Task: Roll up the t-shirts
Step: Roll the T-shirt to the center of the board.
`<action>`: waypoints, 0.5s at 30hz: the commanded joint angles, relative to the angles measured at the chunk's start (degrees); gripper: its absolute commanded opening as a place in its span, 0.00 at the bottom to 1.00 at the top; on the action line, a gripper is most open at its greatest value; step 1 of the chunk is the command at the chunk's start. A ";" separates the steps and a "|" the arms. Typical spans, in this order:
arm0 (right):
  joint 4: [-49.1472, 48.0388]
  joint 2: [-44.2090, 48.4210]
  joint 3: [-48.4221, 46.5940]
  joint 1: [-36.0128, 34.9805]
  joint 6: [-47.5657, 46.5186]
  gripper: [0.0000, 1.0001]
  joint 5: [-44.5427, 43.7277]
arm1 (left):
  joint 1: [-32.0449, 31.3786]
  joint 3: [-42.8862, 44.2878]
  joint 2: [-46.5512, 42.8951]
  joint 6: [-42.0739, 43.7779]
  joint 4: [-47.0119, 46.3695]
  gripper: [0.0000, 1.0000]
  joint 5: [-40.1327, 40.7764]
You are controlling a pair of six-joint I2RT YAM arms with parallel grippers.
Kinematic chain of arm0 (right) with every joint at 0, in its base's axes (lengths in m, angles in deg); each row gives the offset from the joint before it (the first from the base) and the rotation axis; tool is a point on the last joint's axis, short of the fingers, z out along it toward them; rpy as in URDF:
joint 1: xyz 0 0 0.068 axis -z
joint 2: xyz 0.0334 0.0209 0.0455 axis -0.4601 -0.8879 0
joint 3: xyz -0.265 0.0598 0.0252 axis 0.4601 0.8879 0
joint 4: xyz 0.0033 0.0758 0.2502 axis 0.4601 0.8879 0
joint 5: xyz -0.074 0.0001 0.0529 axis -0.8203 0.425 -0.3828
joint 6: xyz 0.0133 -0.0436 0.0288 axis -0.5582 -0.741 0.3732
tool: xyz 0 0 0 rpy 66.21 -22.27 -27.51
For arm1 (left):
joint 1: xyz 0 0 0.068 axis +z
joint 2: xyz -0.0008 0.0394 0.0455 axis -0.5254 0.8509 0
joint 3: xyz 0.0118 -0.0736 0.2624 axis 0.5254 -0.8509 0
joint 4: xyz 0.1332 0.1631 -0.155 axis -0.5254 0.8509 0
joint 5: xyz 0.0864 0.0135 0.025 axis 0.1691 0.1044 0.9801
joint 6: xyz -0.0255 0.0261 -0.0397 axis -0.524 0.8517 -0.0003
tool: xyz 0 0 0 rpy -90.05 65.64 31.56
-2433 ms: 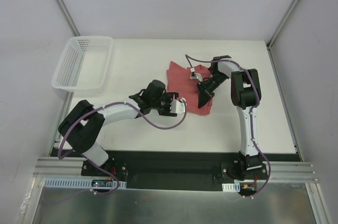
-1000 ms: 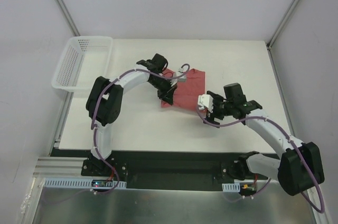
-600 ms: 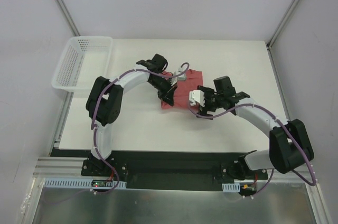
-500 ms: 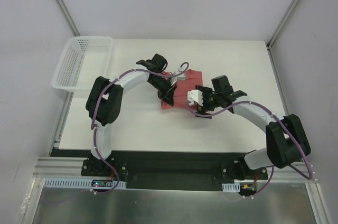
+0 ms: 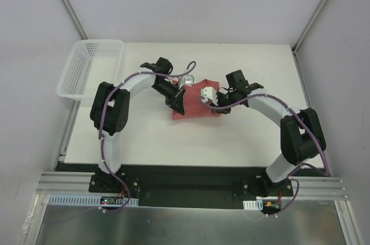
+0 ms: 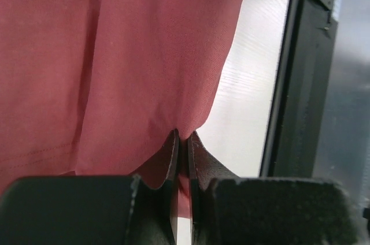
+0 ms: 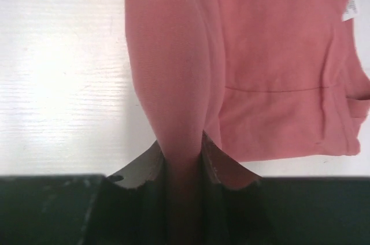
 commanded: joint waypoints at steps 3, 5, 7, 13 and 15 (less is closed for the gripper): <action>30.90 -4.27 -11.50 2.23 -4.88 0.17 10.28 | 0.72 7.85 3.37 3.96 19.25 0.00 -7.27; 37.59 -6.91 -14.05 2.40 -6.12 0.16 11.25 | 0.89 11.36 6.34 4.83 24.50 0.00 -8.50; 43.11 -10.58 -17.20 2.49 -6.38 0.15 12.48 | 1.24 14.78 8.37 5.54 27.16 0.00 -9.29; 49.64 -18.34 -23.02 3.72 -4.89 0.13 15.65 | 2.74 21.20 14.88 7.91 32.88 0.00 -10.70; 50.26 -20.97 -25.03 4.33 -4.45 0.14 16.00 | 3.26 22.62 16.90 8.62 34.11 0.00 -9.92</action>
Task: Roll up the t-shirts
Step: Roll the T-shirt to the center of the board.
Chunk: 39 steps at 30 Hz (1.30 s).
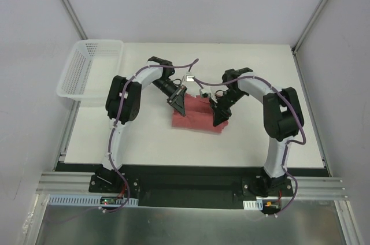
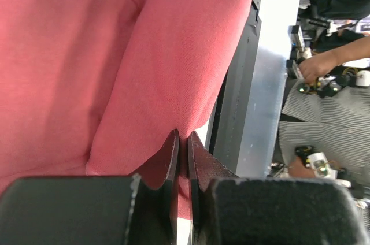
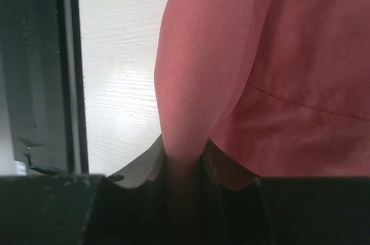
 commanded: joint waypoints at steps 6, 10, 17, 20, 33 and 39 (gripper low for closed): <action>16.57 -10.90 -11.10 3.65 -0.78 0.14 4.14 | 3.86 8.63 6.17 3.66 7.10 0.10 0.13; 21.47 -16.61 -16.89 4.53 0.19 0.17 4.41 | 5.01 11.97 7.84 0.85 4.47 0.22 1.88; 24.66 -24.01 -24.91 4.62 6.59 0.17 2.56 | 5.36 11.55 -0.47 -1.27 -8.33 0.35 11.01; 25.36 -26.73 -28.33 4.44 9.93 0.17 1.77 | 4.84 2.86 -10.21 -0.04 -15.38 0.39 13.83; 30.28 -32.55 -35.64 3.39 12.32 0.20 0.36 | -11.06 -50.12 -48.04 21.23 -55.28 0.52 32.03; 30.20 -32.37 -35.38 3.30 12.32 0.20 0.36 | -16.26 -57.28 -47.79 22.11 -67.96 0.52 37.30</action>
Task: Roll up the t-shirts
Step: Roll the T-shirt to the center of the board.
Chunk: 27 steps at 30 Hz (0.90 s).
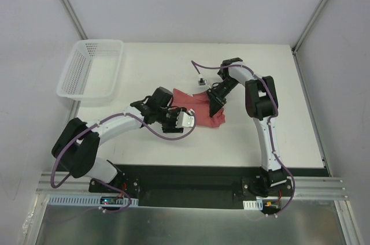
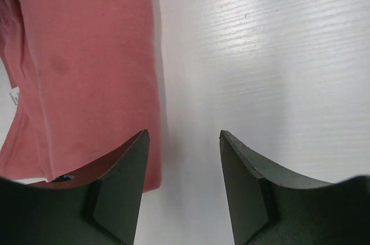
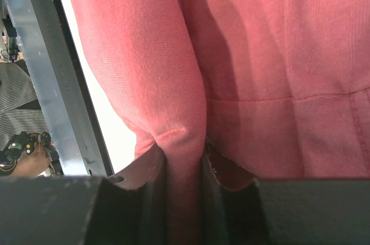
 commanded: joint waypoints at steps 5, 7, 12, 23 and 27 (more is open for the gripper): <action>11.73 -1.23 -1.56 -0.63 -0.79 0.20 -2.17 | -2.80 -3.82 3.50 4.21 -18.47 0.52 8.47; 11.73 -1.31 -1.74 -0.64 -0.79 0.20 -2.17 | -2.89 -4.45 3.85 4.57 -19.19 0.53 8.74; 11.82 -1.40 -1.91 -0.72 -0.88 0.20 -2.17 | -3.24 -5.67 4.99 6.06 -19.10 0.54 10.49; 11.90 -1.40 -1.91 -0.72 -0.97 0.21 -2.26 | -3.33 -8.31 11.06 12.91 -20.51 0.56 15.07; 11.99 -1.40 -2.00 -0.81 -0.97 0.27 -2.26 | -3.33 -7.44 14.83 14.41 -19.02 0.43 18.31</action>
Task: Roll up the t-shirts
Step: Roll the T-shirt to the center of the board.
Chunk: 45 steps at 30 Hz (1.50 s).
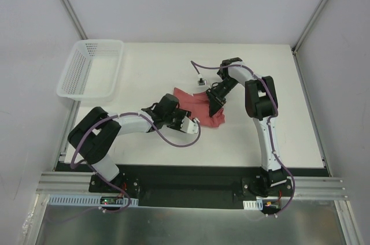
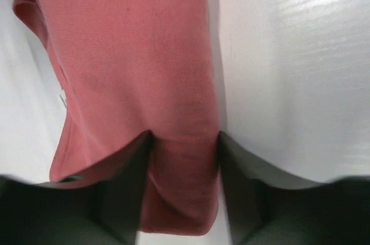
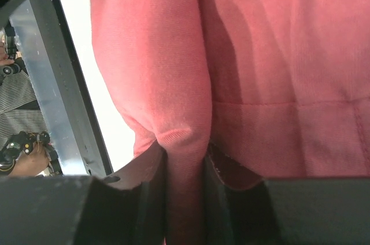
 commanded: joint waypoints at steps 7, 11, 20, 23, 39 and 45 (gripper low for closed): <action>9.93 6.70 -1.14 3.02 -2.36 0.96 0.59 | 0.26 9.15 7.07 -0.08 19.00 0.04 0.37; 1.61 21.86 2.76 8.47 0.61 0.96 1.48 | 2.36 20.23 9.70 -2.90 35.86 0.01 -9.47; -64.75 72.03 61.79 2.44 -1.71 0.96 -17.52 | 9.13 45.21 21.91 -14.94 59.98 0.00 -30.22; -55.20 71.24 61.42 -2.75 -4.81 0.96 -13.47 | 11.24 48.64 24.12 -16.62 62.18 0.00 -33.74; -66.45 56.92 58.62 -10.24 -13.07 0.96 -14.88 | 15.11 49.44 25.88 -18.03 63.15 0.00 -38.40; -64.70 52.27 57.39 -10.15 -21.05 0.96 -11.89 | 15.81 49.52 25.88 -18.20 63.24 0.00 -39.19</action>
